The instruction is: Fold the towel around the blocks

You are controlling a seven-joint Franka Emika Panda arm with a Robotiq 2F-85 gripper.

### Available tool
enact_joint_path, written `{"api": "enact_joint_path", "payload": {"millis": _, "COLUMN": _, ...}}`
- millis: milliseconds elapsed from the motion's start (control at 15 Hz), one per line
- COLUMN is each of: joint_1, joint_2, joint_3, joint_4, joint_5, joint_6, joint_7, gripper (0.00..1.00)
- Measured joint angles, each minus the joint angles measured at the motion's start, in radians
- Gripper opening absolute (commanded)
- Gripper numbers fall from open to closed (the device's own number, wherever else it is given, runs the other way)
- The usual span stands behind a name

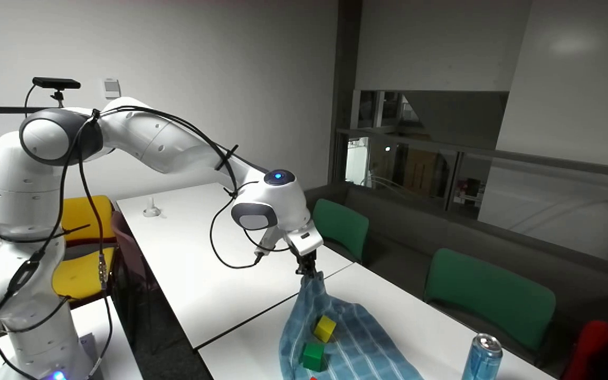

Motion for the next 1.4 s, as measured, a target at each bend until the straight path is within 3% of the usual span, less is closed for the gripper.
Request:
{"api": "enact_joint_path", "payload": {"millis": 600, "joint_1": -0.09, "joint_2": 0.191, "joint_3": -0.003, "joint_4": 0.141, "joint_5": 0.043, "joint_6": 0.0, "joint_7": -0.001, "gripper": 0.01}}
{"api": "enact_joint_path", "payload": {"millis": 1200, "joint_1": -0.173, "joint_2": 0.302, "joint_3": 0.005, "joint_4": 0.229, "joint_5": 0.073, "joint_6": -0.001, "joint_7": -0.003, "gripper": 0.01}}
{"api": "enact_joint_path", "payload": {"millis": 1267, "joint_1": -0.174, "joint_2": 0.313, "joint_3": 0.007, "joint_4": 0.241, "joint_5": 0.073, "joint_6": -0.002, "joint_7": -0.003, "gripper": 0.28}}
{"api": "enact_joint_path", "payload": {"millis": 1400, "joint_1": -0.174, "joint_2": 0.335, "joint_3": 0.016, "joint_4": 0.264, "joint_5": 0.073, "joint_6": -0.007, "joint_7": -0.003, "gripper": 0.36}}
